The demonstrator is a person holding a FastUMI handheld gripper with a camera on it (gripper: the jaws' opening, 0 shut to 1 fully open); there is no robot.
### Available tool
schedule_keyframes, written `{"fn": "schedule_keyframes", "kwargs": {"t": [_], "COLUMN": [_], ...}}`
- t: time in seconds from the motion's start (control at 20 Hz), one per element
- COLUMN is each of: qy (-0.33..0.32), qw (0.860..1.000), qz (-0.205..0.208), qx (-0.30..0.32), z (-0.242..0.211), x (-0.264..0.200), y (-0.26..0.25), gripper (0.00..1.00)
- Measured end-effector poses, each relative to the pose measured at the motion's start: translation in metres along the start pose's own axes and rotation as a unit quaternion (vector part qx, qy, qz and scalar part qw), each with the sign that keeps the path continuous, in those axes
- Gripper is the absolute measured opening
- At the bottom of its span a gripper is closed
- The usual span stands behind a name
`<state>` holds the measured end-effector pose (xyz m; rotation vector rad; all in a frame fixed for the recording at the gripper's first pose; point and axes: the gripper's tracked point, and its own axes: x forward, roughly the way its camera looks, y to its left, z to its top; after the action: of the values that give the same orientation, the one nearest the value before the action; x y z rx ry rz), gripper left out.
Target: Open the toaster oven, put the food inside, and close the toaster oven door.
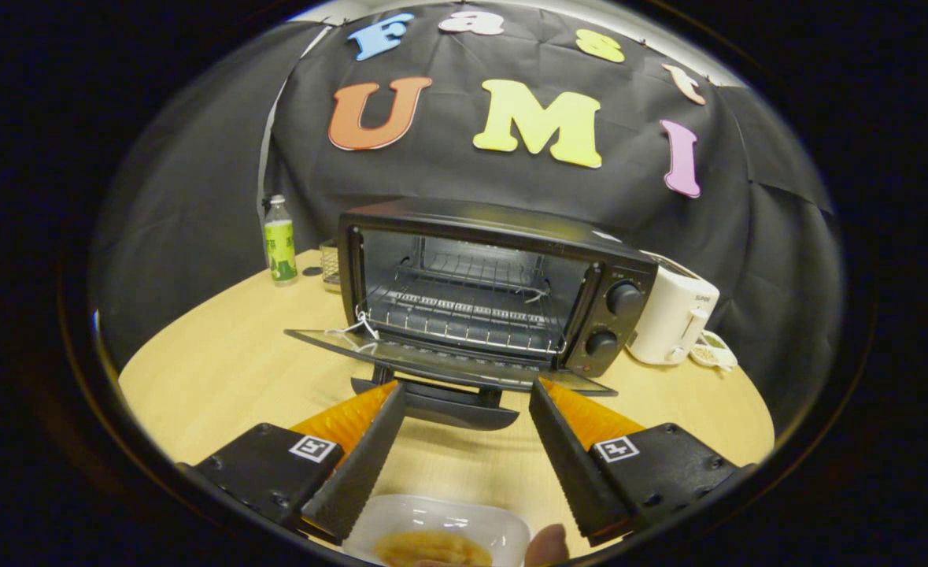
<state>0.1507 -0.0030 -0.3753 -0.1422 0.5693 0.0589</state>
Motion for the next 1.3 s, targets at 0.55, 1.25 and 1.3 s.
{"fn": "schedule_keyframes", "kwargs": {"t": [0.55, 1.25, 1.3], "qy": [0.096, -0.044, -0.047], "qw": [0.994, 0.998, 0.998], "qz": [0.039, 0.034, 0.040], "qx": [0.043, 0.002, -0.004], "z": [-0.047, -0.055, -0.062], "x": [-0.003, -0.119, -0.121], "y": [0.011, 0.015, 0.020], "gripper": [1.00, 1.00, 1.00]}}
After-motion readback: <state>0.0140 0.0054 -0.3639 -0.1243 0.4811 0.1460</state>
